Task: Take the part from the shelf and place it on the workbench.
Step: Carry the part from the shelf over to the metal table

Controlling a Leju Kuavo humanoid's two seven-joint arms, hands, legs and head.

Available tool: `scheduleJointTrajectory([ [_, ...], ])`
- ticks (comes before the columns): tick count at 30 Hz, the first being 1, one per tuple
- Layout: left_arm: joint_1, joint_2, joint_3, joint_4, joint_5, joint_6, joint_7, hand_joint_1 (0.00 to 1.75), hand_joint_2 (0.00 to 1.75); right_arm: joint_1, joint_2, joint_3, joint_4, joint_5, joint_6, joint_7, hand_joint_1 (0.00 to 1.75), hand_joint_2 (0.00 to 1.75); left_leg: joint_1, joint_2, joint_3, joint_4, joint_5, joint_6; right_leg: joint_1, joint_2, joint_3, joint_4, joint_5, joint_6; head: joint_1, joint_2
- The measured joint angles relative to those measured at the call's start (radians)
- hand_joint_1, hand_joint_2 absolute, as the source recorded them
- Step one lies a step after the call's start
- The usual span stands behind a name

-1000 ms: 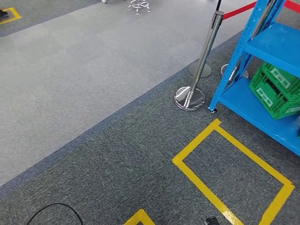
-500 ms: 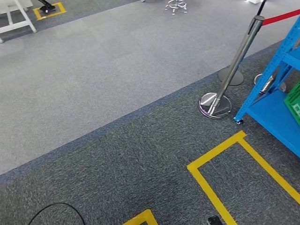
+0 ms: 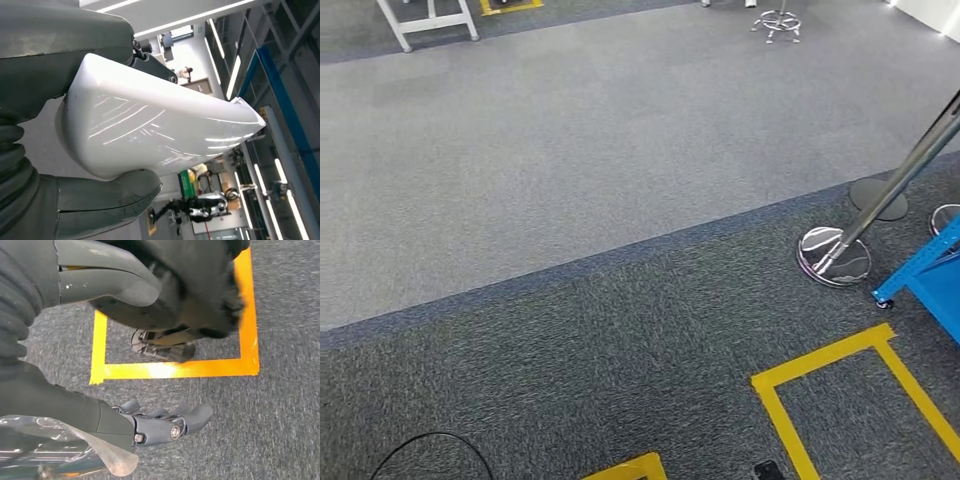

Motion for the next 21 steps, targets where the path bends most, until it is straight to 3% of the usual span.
scheduleJointTrajectory([
  [1,0.000,-0.002,0.001,0.000,0.001,0.004,0.000,1.73,1.75,0.001,-0.003,0.003,0.000,-0.003,-0.003,0.001,0.00,1.75,-0.001,-0.014,0.002,0.000,-0.001,0.000,0.000,0.001,-0.013,0.008,0.015,0.000,0.000,0.000],
  [2,-0.001,-0.003,0.002,0.000,0.003,0.007,-0.001,1.73,1.75,0.001,-0.005,0.006,0.000,-0.007,-0.006,0.001,0.00,1.75,-0.001,-0.028,0.005,0.001,-0.003,-0.002,0.000,0.004,-0.006,-0.024,0.050,0.000,0.000,0.000],
  [4,-0.002,-0.007,0.005,0.000,0.006,0.012,-0.002,1.73,1.75,0.001,-0.011,0.012,0.001,-0.012,-0.012,0.003,0.00,1.75,-0.001,-0.055,0.011,0.004,-0.009,-0.008,-0.002,0.040,0.041,-0.152,0.131,-0.003,0.000,0.000],
  [5,-0.004,-0.008,0.007,0.000,0.006,0.013,-0.002,1.73,1.75,0.001,-0.013,0.014,0.001,-0.013,-0.013,0.004,0.00,1.75,-0.001,-0.067,0.011,0.009,-0.012,-0.013,-0.004,0.065,0.065,-0.211,0.152,-0.005,-0.001,0.000],
  [7,-0.005,-0.009,0.008,0.000,0.008,0.016,-0.003,1.73,1.75,0.003,-0.015,0.019,0.002,-0.015,-0.014,0.006,0.00,1.75,0.003,-0.091,0.000,0.017,-0.014,-0.025,-0.004,0.094,0.089,-0.255,0.151,-0.011,-0.002,0.000],
  [9,-0.004,-0.010,0.011,0.000,0.010,0.020,-0.004,1.73,1.75,0.003,-0.017,0.025,0.002,-0.021,-0.016,0.008,0.00,1.75,0.008,-0.107,-0.011,0.021,-0.012,-0.036,-0.002,0.071,0.096,-0.260,0.151,-0.021,-0.001,0.000],
  [11,-0.006,-0.010,0.013,0.000,0.014,0.024,-0.004,1.73,1.75,0.002,-0.020,0.033,0.002,-0.030,-0.022,0.008,0.00,1.75,0.006,-0.063,-0.030,0.061,-0.034,-0.045,-0.004,0.042,0.103,-0.267,0.152,-0.034,-0.006,0.000],
  [13,-0.009,-0.011,0.014,0.000,0.016,0.026,-0.005,1.73,1.75,0.004,-0.023,0.039,0.002,-0.041,-0.030,0.010,0.00,1.75,0.007,-0.002,-0.085,0.173,-0.089,-0.055,-0.002,0.010,0.110,-0.271,0.148,-0.043,-0.011,0.000],
  [15,-0.009,-0.011,0.014,0.000,0.018,0.026,-0.005,1.73,1.75,0.007,-0.026,0.046,0.002,-0.051,-0.034,0.012,0.00,1.75,0.011,0.014,-0.145,0.287,-0.127,-0.061,0.001,-0.023,0.111,-0.271,0.142,-0.045,-0.011,0.000],
  [16,-0.008,-0.011,0.014,0.000,0.019,0.026,-0.005,1.73,1.75,0.007,-0.027,0.050,0.002,-0.055,-0.035,0.012,0.00,1.75,0.012,0.016,-0.155,0.304,-0.122,-0.061,0.002,-0.039,0.112,-0.271,0.138,-0.045,-0.011,0.000],
  [17,-0.007,-0.011,0.014,0.000,0.019,0.027,-0.005,1.73,1.75,0.007,-0.028,0.054,0.002,-0.057,-0.035,0.012,0.00,1.75,0.013,0.019,-0.144,0.280,-0.098,-0.061,0.002,-0.053,0.114,-0.271,0.134,-0.043,-0.012,0.000],
  [18,-0.007,-0.011,0.014,0.000,0.020,0.027,-0.005,1.73,1.75,0.006,-0.029,0.057,0.002,-0.059,-0.036,0.012,0.00,1.75,0.012,0.027,-0.115,0.223,-0.063,-0.058,0.003,-0.067,0.118,-0.271,0.129,-0.041,-0.012,0.000],
  [20,-0.007,-0.011,0.014,0.000,0.020,0.027,-0.005,1.73,1.75,0.005,-0.030,0.062,0.002,-0.060,-0.039,0.012,0.00,1.75,0.005,0.076,-0.046,0.091,-0.015,-0.047,0.005,-0.091,0.132,-0.272,0.118,-0.034,-0.011,0.000],
  [21,-0.008,-0.011,0.014,0.000,0.020,0.027,-0.006,1.73,1.75,0.005,-0.031,0.064,0.002,-0.060,-0.040,0.012,0.00,1.75,0.000,0.094,-0.026,0.052,-0.008,-0.041,0.006,-0.101,0.138,-0.272,0.113,-0.029,-0.011,0.000],
])
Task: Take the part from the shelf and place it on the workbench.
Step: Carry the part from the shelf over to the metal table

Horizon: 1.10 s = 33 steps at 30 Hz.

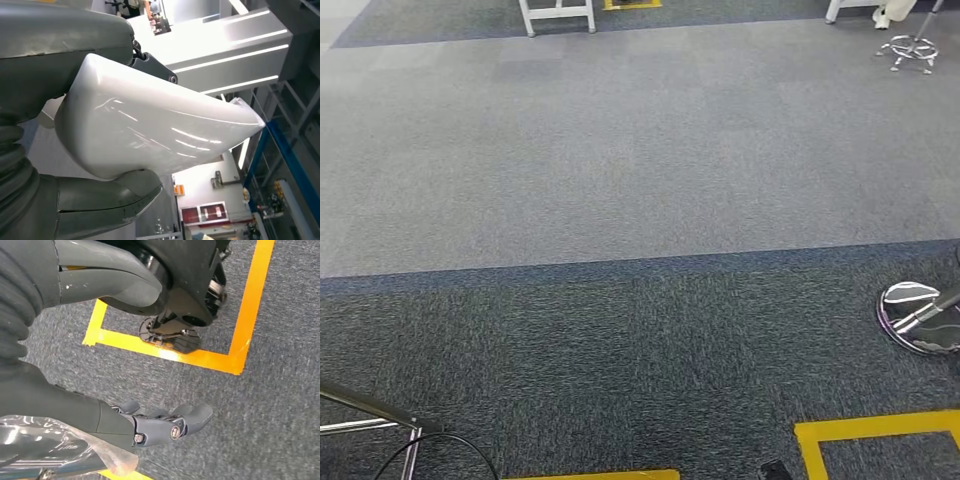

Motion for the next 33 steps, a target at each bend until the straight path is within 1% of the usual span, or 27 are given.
scheduleJointTrajectory([
  [1,0.000,0.000,0.000,0.000,0.000,0.000,-0.001,1.73,1.75,0.000,-0.001,0.001,0.000,0.000,-0.001,0.000,0.00,1.75,-0.005,0.010,0.006,-0.016,-0.002,0.006,0.001,-0.010,0.004,-0.001,-0.003,0.005,0.000,0.000],
  [3,0.002,0.000,0.002,0.000,0.000,0.001,-0.002,1.73,1.75,-0.002,-0.002,0.005,0.000,0.000,-0.001,0.001,0.00,1.75,-0.008,-0.013,0.003,-0.020,-0.001,0.018,0.000,-0.026,0.015,-0.004,-0.007,0.014,0.000,0.000],
  [4,0.003,0.000,0.003,0.000,0.000,0.001,-0.002,1.73,1.75,-0.003,-0.003,0.006,0.000,-0.002,-0.002,0.001,0.00,1.75,-0.007,-0.024,0.004,-0.026,0.002,0.024,-0.002,-0.014,0.017,0.000,-0.013,0.018,0.001,0.000],
  [6,0.001,-0.002,0.005,-0.001,0.002,0.001,-0.002,1.73,1.75,-0.007,-0.007,0.013,-0.001,-0.016,-0.010,0.002,0.00,1.75,-0.001,-0.045,0.009,-0.037,0.009,0.035,-0.004,0.041,-0.011,0.060,-0.051,0.022,0.004,0.000],
  [7,0.000,-0.003,0.006,-0.001,0.004,0.001,-0.002,1.73,1.75,-0.007,-0.010,0.019,-0.001,-0.028,-0.016,0.003,0.00,1.75,0.000,-0.055,0.009,-0.038,0.010,0.037,-0.005,0.073,-0.044,0.122,-0.080,0.022,0.006,0.000],
  [9,-0.002,-0.005,0.007,-0.001,0.007,0.001,-0.002,1.73,1.75,-0.003,-0.016,0.035,0.000,-0.051,-0.030,0.006,0.00,1.75,0.000,-0.079,0.010,-0.038,0.009,0.041,-0.005,0.097,-0.122,0.255,-0.124,0.023,0.007,0.000],
  [10,-0.001,-0.005,0.007,-0.001,0.008,0.000,-0.002,1.73,1.75,-0.001,-0.021,0.043,0.000,-0.062,-0.038,0.007,0.00,1.75,-0.001,-0.093,0.011,-0.037,0.008,0.041,-0.005,0.100,-0.148,0.287,-0.120,0.024,0.007,0.000],
  [11,-0.001,-0.005,0.007,-0.001,0.009,0.000,-0.001,1.73,1.75,-0.001,-0.026,0.052,0.000,-0.074,-0.046,0.008,0.00,1.75,0.000,-0.109,0.013,-0.036,0.008,0.041,-0.006,0.102,-0.157,0.279,-0.094,0.024,0.007,0.000],
  [12,-0.001,-0.005,0.007,-0.001,0.011,-0.001,-0.001,1.73,1.75,-0.002,-0.032,0.061,0.000,-0.086,-0.054,0.008,0.00,1.75,0.001,-0.123,0.016,-0.034,0.007,0.039,-0.006,0.108,-0.147,0.234,-0.051,0.024,0.007,0.000],
  [13,-0.002,-0.005,0.007,-0.001,0.012,-0.001,-0.001,1.73,1.75,-0.003,-0.037,0.071,0.000,-0.096,-0.061,0.008,0.00,1.75,0.002,-0.138,0.017,-0.031,0.005,0.036,-0.008,0.126,-0.128,0.169,-0.005,0.024,0.007,0.000],
  [14,-0.002,-0.005,0.007,-0.001,0.013,-0.002,-0.001,1.73,1.75,-0.004,-0.042,0.080,0.000,-0.105,-0.066,0.009,0.00,1.75,0.002,-0.151,0.016,-0.025,0.002,0.032,-0.011,0.155,-0.108,0.109,0.028,0.024,0.007,0.000],
  [15,-0.003,-0.005,0.008,-0.001,0.014,-0.002,-0.001,1.73,1.75,-0.005,-0.045,0.089,0.000,-0.111,-0.070,0.010,0.00,1.75,0.003,-0.164,0.011,-0.019,-0.001,0.026,-0.013,0.180,-0.091,0.066,0.045,0.023,0.007,0.000],
  [16,-0.003,-0.005,0.008,-0.001,0.015,-0.002,-0.001,1.73,1.75,-0.005,-0.048,0.096,0.001,-0.117,-0.073,0.011,0.00,1.75,0.005,-0.176,0.005,-0.015,-0.001,0.020,-0.014,0.198,-0.081,0.044,0.049,0.022,0.007,0.000],
  [17,-0.003,-0.005,0.008,-0.001,0.016,-0.002,-0.001,1.73,1.75,-0.006,-0.051,0.103,0.001,-0.122,-0.076,0.012,0.00,1.75,0.007,-0.188,-0.002,-0.012,0.001,0.013,-0.013,0.202,-0.076,0.039,0.046,0.019,0.007,0.000],
  [18,-0.002,-0.005,0.009,-0.001,0.017,-0.002,-0.001,1.73,1.75,-0.007,-0.053,0.111,0.001,-0.126,-0.080,0.012,0.00,1.75,0.010,-0.201,-0.008,-0.012,0.005,0.006,-0.012,0.189,-0.073,0.035,0.046,0.013,0.007,0.000],
  [19,0.000,-0.005,0.010,-0.001,0.017,-0.002,-0.001,1.73,1.75,-0.009,-0.055,0.117,0.001,-0.130,-0.082,0.013,0.00,1.75,0.011,-0.196,-0.013,-0.009,0.003,0.000,-0.012,0.176,-0.073,0.032,0.050,0.007,0.007,0.000],
  [21,-0.001,-0.005,0.011,-0.001,0.018,-0.003,-0.001,1.73,1.75,-0.011,-0.059,0.129,0.001,-0.138,-0.085,0.012,0.00,1.75,0.010,-0.147,-0.032,0.036,-0.035,-0.011,-0.012,0.144,-0.076,0.026,0.058,-0.007,0.002,0.000],
  [22,-0.002,-0.005,0.011,-0.001,0.018,-0.003,-0.001,1.73,1.75,-0.011,-0.061,0.133,0.001,-0.142,-0.087,0.011,0.00,1.75,0.010,-0.112,-0.050,0.087,-0.073,-0.015,-0.010,0.126,-0.078,0.025,0.061,-0.011,0.001,0.000],
  [23,-0.004,-0.005,0.011,-0.001,0.018,-0.003,-0.001,1.73,1.75,-0.009,-0.063,0.136,0.001,-0.144,-0.089,0.011,0.00,1.75,0.011,-0.091,-0.073,0.151,-0.112,-0.020,-0.007,0.108,-0.083,0.025,0.063,-0.014,-0.001,0.000],
  [24,-0.005,-0.005,0.011,-0.001,0.018,-0.003,-0.001,1.73,1.75,-0.008,-0.065,0.139,0.001,-0.145,-0.089,0.011,0.00,1.75,0.014,-0.082,-0.092,0.209,-0.143,-0.023,-0.005,0.089,-0.088,0.025,0.065,-0.016,-0.002,0.000],
  [25,-0.004,-0.005,0.011,0.000,0.018,-0.003,-0.001,1.73,1.75,-0.008,-0.066,0.143,0.001,-0.146,-0.090,0.011,0.00,1.75,0.015,-0.079,-0.098,0.243,-0.158,-0.025,-0.003,0.072,-0.093,0.026,0.068,-0.017,-0.002,0.000],
  [26,-0.004,-0.005,0.011,0.000,0.018,-0.003,-0.001,1.73,1.75,-0.009,-0.067,0.146,0.002,-0.146,-0.091,0.011,0.00,1.75,0.016,-0.078,-0.086,0.240,-0.153,-0.026,-0.002,0.055,-0.098,0.026,0.072,-0.016,-0.002,0.000],
  [27,-0.003,-0.005,0.011,0.000,0.018,-0.003,-0.001,1.73,1.75,-0.011,-0.068,0.149,0.002,-0.147,-0.092,0.011,0.00,1.75,0.016,-0.074,-0.052,0.195,-0.131,-0.025,-0.002,0.040,-0.103,0.026,0.075,-0.015,-0.002,0.000],
  [28,-0.003,-0.005,0.011,0.000,0.018,-0.003,-0.001,1.73,1.75,-0.012,-0.068,0.152,0.002,-0.148,-0.094,0.011,0.00,1.75,0.014,-0.061,-0.002,0.121,-0.102,-0.022,-0.002,0.026,-0.106,0.026,0.079,-0.014,-0.002,0.000],
  [30,-0.005,-0.005,0.011,0.000,0.018,-0.003,-0.002,1.73,1.75,-0.014,-0.068,0.157,0.002,-0.154,-0.098,0.010,0.00,1.75,0.007,-0.022,0.079,-0.016,-0.068,-0.010,-0.001,0.002,-0.108,0.025,0.084,-0.007,0.000,0.000],
  [31,-0.005,-0.005,0.011,-0.001,0.017,-0.003,-0.003,1.73,1.75,-0.015,-0.069,0.160,0.002,-0.158,-0.100,0.010,0.00,1.75,0.002,-0.010,0.096,-0.049,-0.064,-0.001,-0.003,-0.008,-0.107,0.025,0.087,-0.002,0.000,0.000],
  [33,-0.003,-0.005,0.012,-0.001,0.015,-0.001,-0.005,1.73,1.75,-0.020,-0.070,0.170,0.001,-0.167,-0.104,0.010,0.00,1.75,-0.006,-0.016,0.094,-0.061,-0.060,0.017,-0.009,-0.026,-0.102,0.019,0.095,0.013,0.000,0.000],
])
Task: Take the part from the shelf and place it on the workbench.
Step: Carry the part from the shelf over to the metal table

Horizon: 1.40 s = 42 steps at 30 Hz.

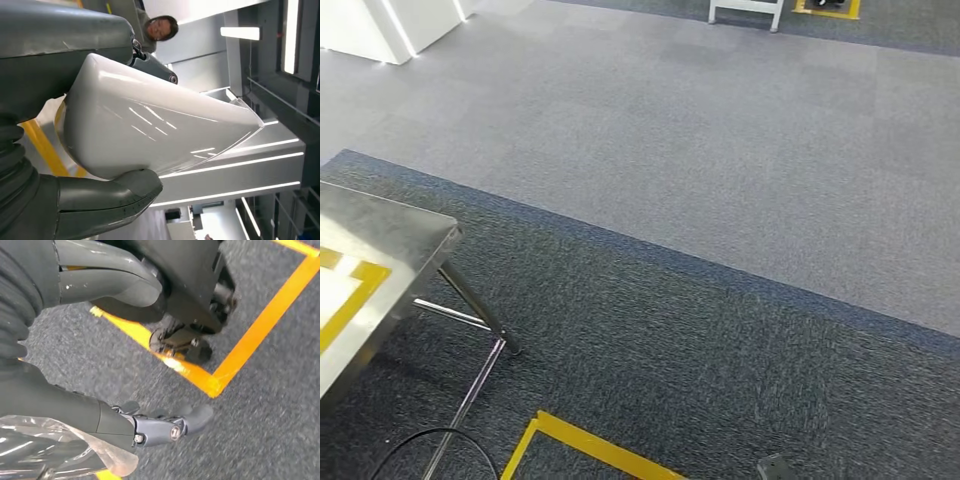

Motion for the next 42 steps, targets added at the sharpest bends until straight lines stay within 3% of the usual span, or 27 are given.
scheduleJointTrajectory([
  [2,0.004,0.000,0.002,-0.001,-0.001,0.001,-0.002,1.73,1.75,-0.005,-0.003,0.009,-0.001,-0.006,-0.004,0.000,0.00,1.75,0.000,-0.017,0.001,-0.014,0.019,0.013,-0.005,0.004,0.002,-0.002,0.003,0.012,-0.001,0.000],
  [3,0.004,-0.001,0.002,-0.002,-0.002,0.002,-0.003,1.73,1.75,-0.006,-0.005,0.011,-0.001,-0.008,-0.006,0.000,0.00,1.75,0.003,-0.024,0.001,-0.022,0.030,0.018,-0.005,0.025,-0.001,0.005,-0.005,0.017,0.000,0.000],
  [4,0.003,-0.001,0.002,-0.002,-0.002,0.002,-0.004,1.73,1.75,-0.007,-0.007,0.014,-0.001,-0.011,-0.009,0.000,0.00,1.75,0.005,-0.031,0.000,-0.027,0.039,0.020,-0.005,0.055,-0.012,0.029,-0.026,0.019,0.003,0.000],
  [6,0.001,-0.002,0.002,-0.002,-0.002,0.004,-0.005,1.73,1.75,-0.005,-0.013,0.021,-0.001,-0.019,-0.014,0.000,0.00,1.75,0.006,-0.047,-0.011,-0.027,0.049,0.024,-0.005,0.109,-0.051,0.132,-0.096,0.022,0.008,0.000],
  [8,0.000,-0.003,0.003,-0.001,0.002,0.006,-0.005,1.73,1.75,0.000,-0.019,0.031,0.000,-0.029,-0.021,0.003,0.00,1.75,0.004,-0.071,-0.025,-0.024,0.057,0.025,-0.005,0.126,-0.088,0.241,-0.149,0.024,0.010,0.000],
  [9,0.000,-0.003,0.003,-0.001,0.003,0.007,-0.005,1.73,1.75,0.001,-0.022,0.035,0.000,-0.034,-0.025,0.003,0.00,1.75,0.004,-0.083,-0.029,-0.021,0.060,0.023,-0.004,0.127,-0.085,0.252,-0.147,0.025,0.010,0.000],
  [11,0.000,-0.004,0.003,-0.001,0.004,0.011,-0.004,1.73,1.75,0.001,-0.029,0.042,0.000,-0.041,-0.031,0.004,0.00,1.75,0.006,-0.109,-0.035,-0.013,0.063,0.018,-0.006,0.138,-0.025,0.160,-0.095,0.025,0.010,0.000],
  [12,-0.001,-0.004,0.003,-0.001,0.005,0.012,-0.004,1.73,1.75,0.001,-0.031,0.046,0.000,-0.043,-0.033,0.004,0.00,1.75,0.007,-0.120,-0.039,-0.006,0.062,0.014,-0.008,0.166,0.015,0.091,-0.073,0.026,0.011,0.000],
  [13,-0.002,-0.004,0.003,-0.001,0.006,0.014,-0.004,1.73,1.75,0.000,-0.033,0.050,0.000,-0.045,-0.033,0.003,0.00,1.75,0.008,-0.131,-0.046,0.004,0.059,0.010,-0.010,0.194,0.047,0.033,-0.060,0.025,0.010,0.000],
  [15,-0.004,-0.004,0.003,-0.001,0.006,0.016,-0.003,1.73,1.75,0.002,-0.035,0.057,0.000,-0.049,-0.033,0.004,0.00,1.75,0.011,-0.155,-0.064,0.020,0.059,-0.004,-0.010,0.229,0.072,-0.011,-0.064,0.019,0.009,0.000],
  [17,-0.006,-0.004,0.004,-0.001,0.008,0.019,-0.003,1.73,1.75,0.005,-0.037,0.063,0.000,-0.054,-0.037,0.005,0.00,1.75,0.016,-0.178,-0.077,0.025,0.064,-0.016,-0.007,0.202,0.075,-0.012,-0.062,0.008,0.009,0.000],
  [18,-0.007,-0.005,0.005,-0.001,0.010,0.022,-0.002,1.73,1.75,0.003,-0.038,0.068,0.000,-0.060,-0.042,0.005,0.00,1.75,0.016,-0.168,-0.083,0.034,0.059,-0.020,-0.008,0.187,0.075,-0.014,-0.059,0.001,0.008,0.000],
  [20,-0.016,-0.006,0.006,-0.001,0.018,0.026,-0.002,1.73,1.75,0.000,-0.041,0.078,0.000,-0.073,-0.053,0.005,0.00,1.75,0.015,-0.115,-0.117,0.101,0.020,-0.028,-0.008,0.154,0.075,-0.019,-0.056,-0.012,0.001,0.000],
  [21,-0.021,-0.006,0.006,-0.001,0.021,0.028,-0.003,1.73,1.75,0.000,-0.043,0.084,0.000,-0.080,-0.059,0.006,0.00,1.75,0.015,-0.084,-0.149,0.165,-0.012,-0.031,-0.005,0.136,0.075,-0.019,-0.057,-0.016,-0.002,0.000],
  [23,-0.026,-0.007,0.006,0.000,0.028,0.030,-0.003,1.73,1.75,0.000,-0.049,0.095,0.001,-0.094,-0.067,0.006,0.00,1.75,0.019,-0.064,-0.210,0.290,-0.060,-0.036,0.000,0.101,0.071,-0.019,-0.059,-0.019,-0.003,0.000],
  [24,-0.026,-0.007,0.006,0.001,0.030,0.031,-0.003,1.73,1.75,-0.002,-0.052,0.102,0.001,-0.100,-0.071,0.006,0.00,1.75,0.020,-0.061,-0.221,0.315,-0.059,-0.036,0.001,0.085,0.069,-0.019,-0.060,-0.020,-0.003,0.000],
  [26,-0.026,-0.008,0.007,0.001,0.036,0.034,-0.003,1.73,1.75,-0.006,-0.057,0.117,0.001,-0.113,-0.079,0.006,0.00,1.75,0.019,-0.051,-0.180,0.242,-0.006,-0.032,0.002,0.057,0.070,-0.019,-0.065,-0.018,-0.003,0.000],
  [28,-0.027,-0.008,0.008,0.001,0.039,0.035,-0.004,1.73,1.75,-0.010,-0.061,0.131,0.000,-0.123,-0.086,0.006,0.00,1.75,0.011,-0.007,-0.106,0.103,0.043,-0.021,0.004,0.032,0.078,-0.019,-0.073,-0.011,-0.003,0.000],
  [30,-0.030,-0.008,0.008,0.001,0.041,0.036,-0.005,1.73,1.75,-0.011,-0.065,0.142,0.000,-0.129,-0.089,0.006,0.00,1.75,0.001,0.021,-0.075,0.037,0.051,-0.009,0.006,0.010,0.086,-0.019,-0.080,0.000,-0.003,0.000],
  [32,-0.027,-0.009,0.010,0.001,0.043,0.037,-0.007,1.73,1.75,-0.017,-0.070,0.153,0.000,-0.137,-0.094,0.006,0.00,1.75,-0.003,0.001,-0.076,0.031,0.052,0.001,0.005,-0.009,0.099,-0.023,-0.082,0.010,-0.003,0.000],
  [33,-0.026,-0.010,0.012,0.001,0.045,0.037,-0.007,1.73,1.75,-0.021,-0.074,0.157,-0.001,-0.141,-0.098,0.006,0.00,1.75,-0.002,-0.010,-0.074,0.026,0.056,0.007,0.003,0.000,0.102,-0.020,-0.086,0.015,-0.002,0.000],
  [35,-0.028,-0.012,0.015,0.001,0.046,0.039,-0.009,1.73,1.75,-0.026,-0.080,0.168,-0.002,-0.151,-0.105,0.005,0.00,1.75,0.004,-0.031,-0.070,0.015,0.065,0.018,0.000,0.058,0.079,0.033,-0.120,0.023,0.001,0.000],
  [36,-0.029,-0.014,0.016,0.001,0.047,0.039,-0.010,1.73,1.75,-0.026,-0.083,0.174,-0.002,-0.155,-0.107,0.005,0.00,1.75,0.006,-0.041,-0.070,0.013,0.067,0.022,-0.001,0.094,0.047,0.093,-0.148,0.025,0.003,0.000],
  [38,-0.031,-0.016,0.017,0.001,0.049,0.040,-0.011,1.73,1.75,-0.022,-0.090,0.186,-0.002,-0.167,-0.114,0.006,0.00,1.75,0.006,-0.066,-0.071,0.013,0.067,0.025,-0.001,0.124,-0.031,0.231,-0.193,0.029,0.005,0.000],
  [39,-0.030,-0.017,0.017,0.001,0.049,0.041,-0.011,1.73,1.75,-0.020,-0.094,0.192,-0.002,-0.174,-0.118,0.006,0.00,1.75,0.006,-0.079,-0.070,0.013,0.066,0.026,-0.001,0.126,-0.058,0.265,-0.191,0.030,0.005,0.000],
  [40,-0.030,-0.018,0.018,0.001,0.050,0.042,-0.012,1.73,1.75,-0.019,-0.098,0.197,-0.002,-0.179,-0.123,0.006,0.00,1.75,0.006,-0.093,-0.068,0.014,0.066,0.025,-0.001,0.127,-0.067,0.262,-0.169,0.031,0.004,0.000],
  [42,-0.031,-0.018,0.019,0.001,0.052,0.044,-0.012,1.73,1.75,-0.021,-0.105,0.207,-0.002,-0.188,-0.128,0.006,0.00,1.75,0.008,-0.120,-0.063,0.017,0.061,0.021,-0.005,0.147,-0.034,0.150,-0.085,0.032,0.005,0.000],
])
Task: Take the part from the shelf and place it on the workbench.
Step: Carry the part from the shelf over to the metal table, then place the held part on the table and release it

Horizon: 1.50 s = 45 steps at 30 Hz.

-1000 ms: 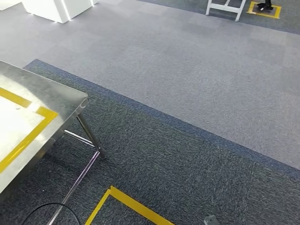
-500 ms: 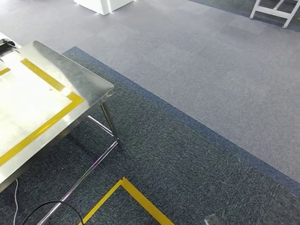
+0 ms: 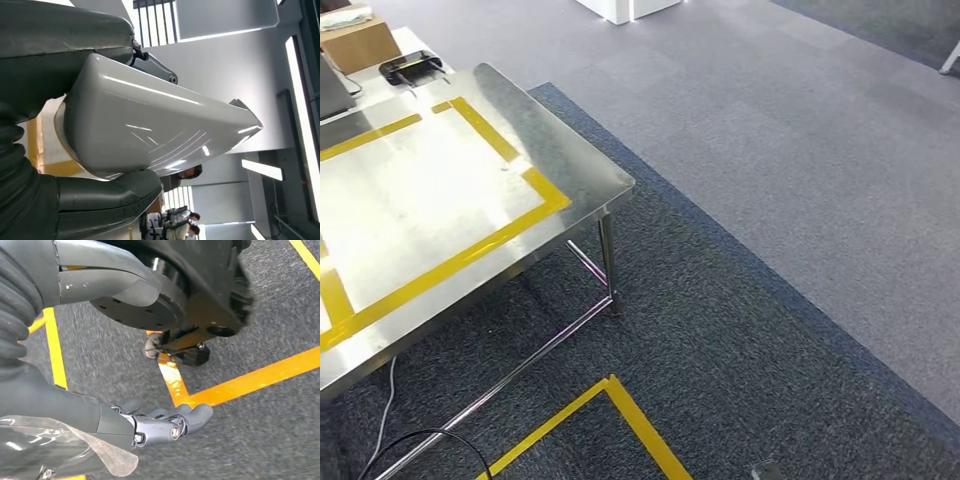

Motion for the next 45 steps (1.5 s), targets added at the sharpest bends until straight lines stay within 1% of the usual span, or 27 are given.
scheduleJointTrajectory([
  [2,-0.001,0.000,0.001,0.000,0.002,0.001,0.000,1.73,1.75,-0.001,-0.004,0.008,0.000,-0.005,-0.004,0.000,0.00,1.75,0.000,-0.026,-0.003,0.009,-0.008,-0.011,-0.005,0.046,0.049,-0.117,0.047,-0.003,0.000,0.000],
  [3,-0.002,0.000,0.002,0.000,0.002,0.002,0.000,1.73,1.75,-0.001,-0.006,0.012,0.001,-0.007,-0.005,-0.001,0.00,1.75,0.001,-0.038,-0.008,0.013,-0.010,-0.018,-0.006,0.060,0.063,-0.145,0.049,-0.008,0.000,0.000],
  [5,-0.002,0.000,0.003,0.000,0.003,0.003,0.000,1.73,1.75,-0.003,-0.008,0.019,0.001,-0.011,-0.008,-0.001,0.00,1.75,0.006,-0.062,-0.017,0.015,-0.008,-0.030,-0.003,0.049,0.071,-0.151,0.042,-0.021,0.000,0.000],
  [6,-0.001,0.000,0.005,0.000,0.003,0.004,0.000,1.73,1.75,-0.004,-0.010,0.023,0.000,-0.013,-0.009,-0.002,0.00,1.75,0.007,-0.056,-0.020,0.019,-0.009,-0.035,-0.003,0.036,0.073,-0.154,0.043,-0.028,0.000,0.000],
  [8,-0.004,-0.001,0.008,0.000,0.003,0.006,0.000,1.73,1.75,-0.006,-0.010,0.028,0.000,-0.016,-0.010,-0.002,0.00,1.75,0.006,-0.009,-0.042,0.067,-0.037,-0.045,-0.004,0.009,0.078,-0.160,0.043,-0.041,-0.006,0.000],
  [10,-0.008,-0.001,0.009,0.000,0.004,0.007,0.000,1.73,1.75,-0.004,-0.011,0.030,0.000,-0.020,-0.011,-0.002,0.00,1.75,0.008,0.046,-0.103,0.188,-0.095,-0.054,-0.002,-0.021,0.082,-0.161,0.039,-0.049,-0.012,0.000],
  [12,-0.009,-0.001,0.010,0.000,0.005,0.007,0.000,1.73,1.75,-0.002,-0.012,0.034,0.000,-0.023,-0.012,-0.002,0.00,1.75,0.012,0.058,-0.160,0.293,-0.127,-0.059,0.001,-0.053,0.085,-0.161,0.033,-0.051,-0.012,0.000],
  [13,-0.008,-0.001,0.011,0.000,0.007,0.007,0.000,1.73,1.75,-0.003,-0.013,0.036,0.000,-0.025,-0.013,-0.002,0.00,1.75,0.013,0.060,-0.166,0.300,-0.115,-0.059,0.002,-0.067,0.087,-0.161,0.029,-0.050,-0.012,0.000],
  [15,-0.008,-0.001,0.011,0.000,0.010,0.007,0.000,1.73,1.75,-0.006,-0.014,0.042,0.000,-0.030,-0.014,-0.003,0.00,1.75,0.012,0.069,-0.129,0.221,-0.055,-0.054,0.003,-0.092,0.092,-0.161,0.021,-0.048,-0.012,0.000],
  [17,-0.008,-0.001,0.012,0.000,0.012,0.007,0.000,1.73,1.75,-0.007,-0.014,0.044,0.000,-0.031,-0.014,-0.003,0.00,1.75,0.011,0.078,-0.096,0.154,-0.016,-0.050,0.003,-0.103,0.097,-0.161,0.016,-0.046,-0.012,0.000],
  [21,-0.008,-0.001,0.012,0.000,0.013,0.007,0.000,1.73,1.75,-0.007,-0.014,0.046,0.000,-0.032,-0.015,-0.003,0.00,1.75,0.008,0.095,-0.074,0.113,0.001,-0.046,0.003,-0.108,0.101,-0.162,0.012,-0.044,-0.013,0.000],
  [23,-0.007,-0.001,0.012,0.000,0.014,0.007,-0.001,1.73,1.75,-0.013,-0.016,0.051,0.000,-0.038,-0.021,-0.005,0.00,1.75,0.001,0.111,-0.042,0.054,0.002,-0.028,0.004,-0.130,0.121,-0.165,-0.002,-0.027,-0.012,0.000],
  [25,-0.007,-0.002,0.014,-0.001,0.015,0.007,-0.003,1.73,1.75,-0.022,-0.019,0.059,-0.002,-0.047,-0.028,-0.009,0.00,1.75,-0.001,0.100,-0.013,0.012,-0.003,-0.006,0.004,-0.106,0.130,-0.136,-0.031,-0.008,-0.007,0.000],
  [26,-0.007,-0.002,0.015,-0.002,0.015,0.007,-0.003,1.73,1.75,-0.025,-0.021,0.063,-0.003,-0.051,-0.030,-0.010,0.00,1.75,0.002,0.084,-0.004,0.004,-0.001,0.001,0.003,-0.075,0.111,-0.091,-0.051,-0.003,-0.004,0.000],
  [28,-0.011,-0.004,0.015,-0.002,0.016,0.007,-0.003,1.73,1.75,-0.024,-0.024,0.072,-0.002,-0.063,-0.035,-0.011,0.00,1.75,0.002,0.058,-0.001,0.003,-0.005,0.009,0.004,-0.029,0.022,0.048,-0.092,-0.001,0.000,0.000],
  [29,-0.011,-0.005,0.015,-0.002,0.016,0.007,-0.003,1.73,1.75,-0.022,-0.027,0.076,-0.001,-0.069,-0.039,-0.011,0.00,1.75,0.002,0.043,0.002,0.003,-0.009,0.011,0.004,-0.023,-0.021,0.100,-0.095,0.000,0.001,0.000],
  [30,-0.011,-0.005,0.015,-0.002,0.017,0.007,-0.003,1.73,1.75,-0.021,-0.029,0.080,0.000,-0.075,-0.043,-0.012,0.00,1.75,0.001,0.027,0.008,0.003,-0.014,0.011,0.004,-0.021,-0.049,0.119,-0.078,0.001,0.001,0.000],
  [32,-0.011,-0.005,0.015,-0.001,0.017,0.007,-0.003,1.73,1.75,-0.021,-0.034,0.089,0.000,-0.082,-0.048,-0.014,0.00,1.75,0.003,-0.003,0.024,0.004,-0.027,0.006,0.003,-0.012,-0.049,0.044,0.010,0.002,0.002,0.000],
  [34,-0.012,-0.005,0.015,-0.001,0.018,0.007,-0.003,1.73,1.75,-0.022,-0.038,0.097,0.001,-0.088,-0.050,-0.015,0.00,1.75,0.004,-0.027,0.035,0.007,-0.043,-0.003,-0.004,0.039,-0.009,-0.076,0.078,0.000,0.001,0.000],
  [36,-0.013,-0.005,0.016,-0.001,0.021,0.007,-0.003,1.73,1.75,-0.024,-0.040,0.106,0.003,-0.097,-0.054,-0.017,0.00,1.75,0.009,-0.051,0.029,0.011,-0.053,-0.018,-0.006,0.077,0.021,-0.132,0.077,-0.009,-0.001,0.000],
  [38,-0.013,-0.005,0.016,-0.001,0.022,0.008,-0.003,1.73,1.75,-0.027,-0.043,0.115,0.004,-0.112,-0.063,-0.020,0.00,1.75,0.014,-0.073,0.026,0.009,-0.058,-0.032,-0.004,0.063,0.035,-0.145,0.062,-0.023,-0.001,0.000],
  [39,-0.012,-0.005,0.016,-0.001,0.023,0.008,-0.003,1.73,1.75,-0.028,-0.045,0.120,0.004,-0.122,-0.068,-0.022,0.00,1.75,0.014,-0.063,0.025,0.015,-0.062,-0.038,-0.005,0.052,0.042,-0.150,0.058,-0.030,-0.001,0.000],
  [41,-0.016,-0.005,0.015,-0.001,0.023,0.010,-0.003,1.73,1.75,-0.031,-0.046,0.130,0.004,-0.139,-0.076,-0.027,0.00,1.75,0.013,-0.007,-0.006,0.082,-0.093,-0.048,-0.006,0.027,0.059,-0.158,0.050,-0.042,-0.005,0.000],
  [42,-0.017,-0.005,0.015,-0.001,0.023,0.010,-0.003,1.73,1.75,-0.031,-0.048,0.136,0.004,-0.146,-0.080,-0.028,0.00,1.75,0.013,0.027,-0.041,0.146,-0.117,-0.053,-0.005,0.015,0.067,-0.159,0.043,-0.046,-0.007,0.000],
  [43,-0.018,-0.005,0.014,0.000,0.023,0.010,-0.003,1.73,1.75,-0.031,-0.049,0.140,0.005,-0.151,-0.082,-0.029,0.00,1.75,0.014,0.047,-0.084,0.216,-0.140,-0.056,-0.003,0.004,0.075,-0.160,0.036,-0.048,-0.009,0.000],
  [44,-0.018,-0.004,0.014,0.000,0.023,0.010,-0.003,1.73,1.75,-0.031,-0.050,0.144,0.005,-0.153,-0.084,-0.029,0.00,1.75,0.015,0.055,-0.121,0.272,-0.151,-0.059,-0.002,-0.006,0.083,-0.160,0.028,-0.048,-0.008,0.000],
  [45,-0.017,-0.004,0.014,0.000,0.023,0.010,-0.003,1.73,1.75,-0.031,-0.051,0.147,0.006,-0.155,-0.084,-0.029,0.00,1.75,0.016,0.058,-0.145,0.299,-0.142,-0.060,-0.002,-0.013,0.093,-0.160,0.020,-0.047,-0.008,0.000],
])
